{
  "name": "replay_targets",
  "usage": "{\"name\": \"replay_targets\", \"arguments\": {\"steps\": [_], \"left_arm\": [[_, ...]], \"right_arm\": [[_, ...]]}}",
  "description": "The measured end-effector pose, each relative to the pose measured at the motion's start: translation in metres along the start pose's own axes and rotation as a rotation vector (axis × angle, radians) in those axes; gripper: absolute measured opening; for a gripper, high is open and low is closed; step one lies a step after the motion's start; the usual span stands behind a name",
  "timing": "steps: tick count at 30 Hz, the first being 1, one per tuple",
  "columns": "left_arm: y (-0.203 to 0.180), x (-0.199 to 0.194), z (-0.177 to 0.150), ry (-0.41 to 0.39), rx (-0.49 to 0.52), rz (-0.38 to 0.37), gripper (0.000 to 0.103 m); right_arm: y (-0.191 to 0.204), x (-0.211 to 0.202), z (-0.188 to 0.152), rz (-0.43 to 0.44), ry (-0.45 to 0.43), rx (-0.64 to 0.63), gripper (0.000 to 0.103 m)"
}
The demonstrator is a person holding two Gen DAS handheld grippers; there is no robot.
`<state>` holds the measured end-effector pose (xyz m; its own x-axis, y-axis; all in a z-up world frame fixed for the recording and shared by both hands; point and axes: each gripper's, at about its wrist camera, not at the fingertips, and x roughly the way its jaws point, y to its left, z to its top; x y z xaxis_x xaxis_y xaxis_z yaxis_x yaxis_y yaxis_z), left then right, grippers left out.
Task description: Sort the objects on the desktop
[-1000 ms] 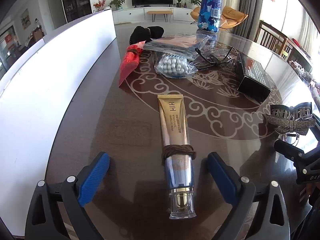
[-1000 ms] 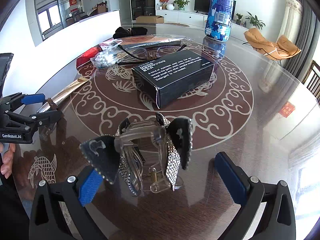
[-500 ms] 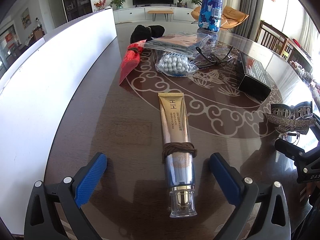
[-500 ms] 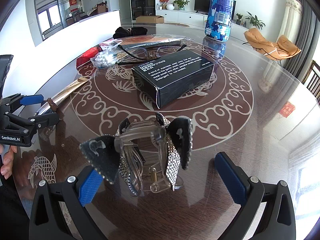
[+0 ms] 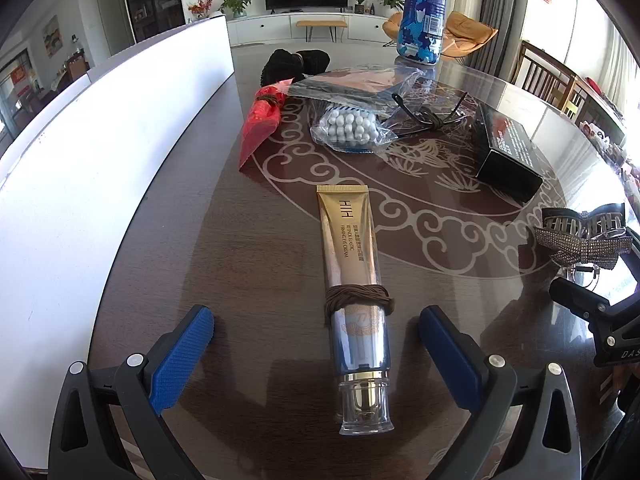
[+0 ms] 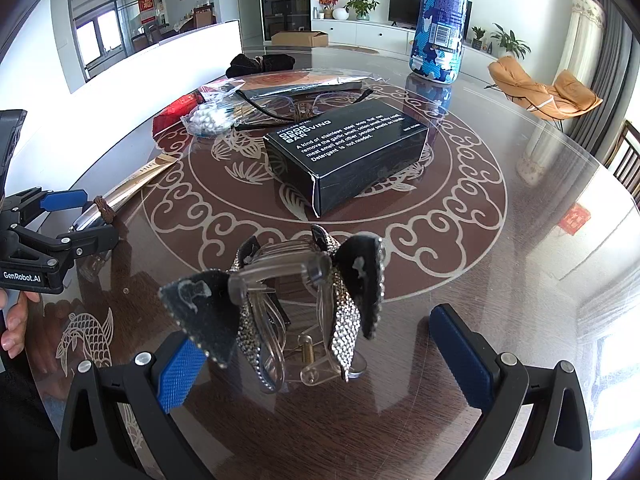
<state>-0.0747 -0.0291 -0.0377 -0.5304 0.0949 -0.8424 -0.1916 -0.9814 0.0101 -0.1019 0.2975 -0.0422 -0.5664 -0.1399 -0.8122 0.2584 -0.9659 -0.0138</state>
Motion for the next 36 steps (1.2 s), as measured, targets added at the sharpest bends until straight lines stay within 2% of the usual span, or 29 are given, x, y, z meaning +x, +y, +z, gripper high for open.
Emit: {"name": "replay_targets", "arguments": {"steps": [6, 10, 12, 15, 16, 17, 18, 19, 20, 24, 28, 31, 36], "left_arm": [[0.0, 0.002, 0.002, 0.023, 0.012, -0.008, 0.103], [0.0, 0.002, 0.003, 0.041, 0.025, -0.017, 0.103], [-0.001, 0.002, 0.004, 0.052, 0.029, -0.018, 0.103], [-0.003, 0.001, 0.004, 0.057, 0.043, -0.029, 0.103], [-0.005, 0.0, 0.004, 0.048, 0.051, -0.035, 0.094], [-0.006, -0.003, 0.005, 0.033, 0.062, -0.043, 0.071], [-0.008, -0.007, 0.006, 0.02, 0.074, -0.052, 0.058], [-0.009, -0.009, 0.007, 0.016, 0.084, -0.066, 0.034], [-0.009, -0.011, 0.007, 0.016, 0.084, -0.077, 0.029], [-0.003, -0.02, 0.003, 0.014, 0.035, -0.168, 0.029], [-0.002, -0.034, -0.001, -0.026, 0.031, -0.189, 0.029], [0.001, -0.041, -0.004, -0.039, 0.022, -0.196, 0.029], [0.007, -0.05, -0.011, -0.053, 0.008, -0.205, 0.029]], "right_arm": [[0.0, 0.0, 0.0, 0.011, 0.009, -0.013, 0.103], [-0.001, 0.001, 0.007, 0.04, 0.077, -0.058, 0.103], [-0.004, 0.0, 0.011, 0.061, 0.103, -0.03, 0.103], [-0.009, -0.01, 0.013, 0.095, 0.053, 0.017, 0.101], [-0.008, -0.012, 0.013, 0.093, 0.04, 0.016, 0.088], [-0.007, -0.012, 0.013, 0.109, 0.049, 0.014, 0.076], [-0.006, -0.01, 0.013, 0.12, 0.069, 0.018, 0.042], [-0.006, -0.012, 0.013, 0.104, 0.07, 0.022, 0.03], [-0.007, -0.015, 0.013, 0.11, 0.064, 0.03, 0.029], [-0.007, -0.042, 0.011, 0.119, 0.005, 0.043, 0.029], [-0.008, -0.055, 0.005, 0.104, -0.004, 0.046, 0.029], [-0.009, -0.056, -0.001, 0.122, 0.011, 0.063, 0.029], [-0.002, -0.063, -0.008, 0.15, -0.011, 0.076, 0.029]]}}
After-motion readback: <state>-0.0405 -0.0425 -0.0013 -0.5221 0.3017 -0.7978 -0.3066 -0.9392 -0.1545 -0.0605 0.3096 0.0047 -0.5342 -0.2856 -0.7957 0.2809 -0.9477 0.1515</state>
